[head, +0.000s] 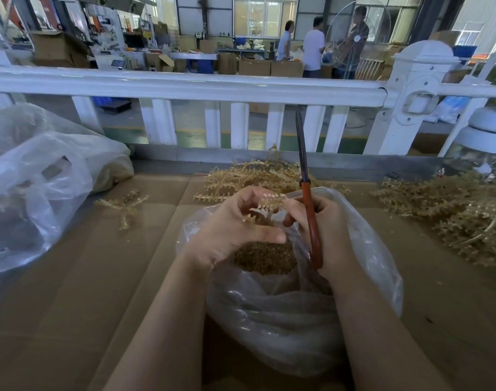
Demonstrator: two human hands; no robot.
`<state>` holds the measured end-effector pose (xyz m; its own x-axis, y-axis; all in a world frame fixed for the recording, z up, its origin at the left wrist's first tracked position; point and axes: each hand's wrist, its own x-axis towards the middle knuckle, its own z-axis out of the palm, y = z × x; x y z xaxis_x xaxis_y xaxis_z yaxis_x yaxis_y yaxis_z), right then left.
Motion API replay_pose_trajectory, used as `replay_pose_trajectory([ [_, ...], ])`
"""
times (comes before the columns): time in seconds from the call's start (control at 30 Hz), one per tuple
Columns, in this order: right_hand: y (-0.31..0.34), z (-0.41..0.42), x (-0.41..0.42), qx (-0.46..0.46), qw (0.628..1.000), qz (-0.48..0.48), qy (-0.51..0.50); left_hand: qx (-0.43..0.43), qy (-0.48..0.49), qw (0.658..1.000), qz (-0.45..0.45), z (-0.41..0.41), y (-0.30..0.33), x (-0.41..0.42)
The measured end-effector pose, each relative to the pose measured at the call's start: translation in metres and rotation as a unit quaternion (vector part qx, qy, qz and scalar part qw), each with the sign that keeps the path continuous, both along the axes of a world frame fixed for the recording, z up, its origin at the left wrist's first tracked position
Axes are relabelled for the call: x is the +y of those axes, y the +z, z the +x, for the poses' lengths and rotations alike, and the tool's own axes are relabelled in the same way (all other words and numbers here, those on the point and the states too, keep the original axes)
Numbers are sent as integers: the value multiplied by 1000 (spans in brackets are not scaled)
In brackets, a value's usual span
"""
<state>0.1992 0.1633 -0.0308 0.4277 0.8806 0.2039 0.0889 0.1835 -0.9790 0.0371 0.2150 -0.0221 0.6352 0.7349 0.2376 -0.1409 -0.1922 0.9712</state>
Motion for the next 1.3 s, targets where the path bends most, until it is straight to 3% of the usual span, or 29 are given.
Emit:
replay_pose_trajectory([
  [0.1, 2, -1, 0, -13, 1000, -9, -4, -40, 49, 998, 4, 6, -1, -1],
  [0.2, 2, -2, 0, -23, 1000, -14, 6, -35, 112, 992, -48, 4, -2, 3],
  [0.3, 2, -3, 0, -28, 999, -12, 26, -8, 113, 990, -86, 4, -1, 2],
  [0.4, 2, -3, -2, -23, 998, -12, 49, -34, 98, 986, -130, 8, 1, -1],
  [0.7, 6, -3, -7, -52, 997, -25, 53, -44, 47, 997, -53, 5, -2, -1],
  [0.93, 3, -7, -4, -50, 997, 1, 54, -75, 106, 991, -44, 7, -4, 2],
  [1.0, 0, -5, -3, -91, 995, 14, 31, -104, 133, 985, -30, 6, -2, 2],
  [1.1, -4, -2, -3, -183, 983, 1, -25, -81, 204, 975, 13, 3, -2, 7],
  [1.3, -10, 2, -3, -367, 928, -22, -58, -60, 256, 964, 35, 1, -2, 6],
])
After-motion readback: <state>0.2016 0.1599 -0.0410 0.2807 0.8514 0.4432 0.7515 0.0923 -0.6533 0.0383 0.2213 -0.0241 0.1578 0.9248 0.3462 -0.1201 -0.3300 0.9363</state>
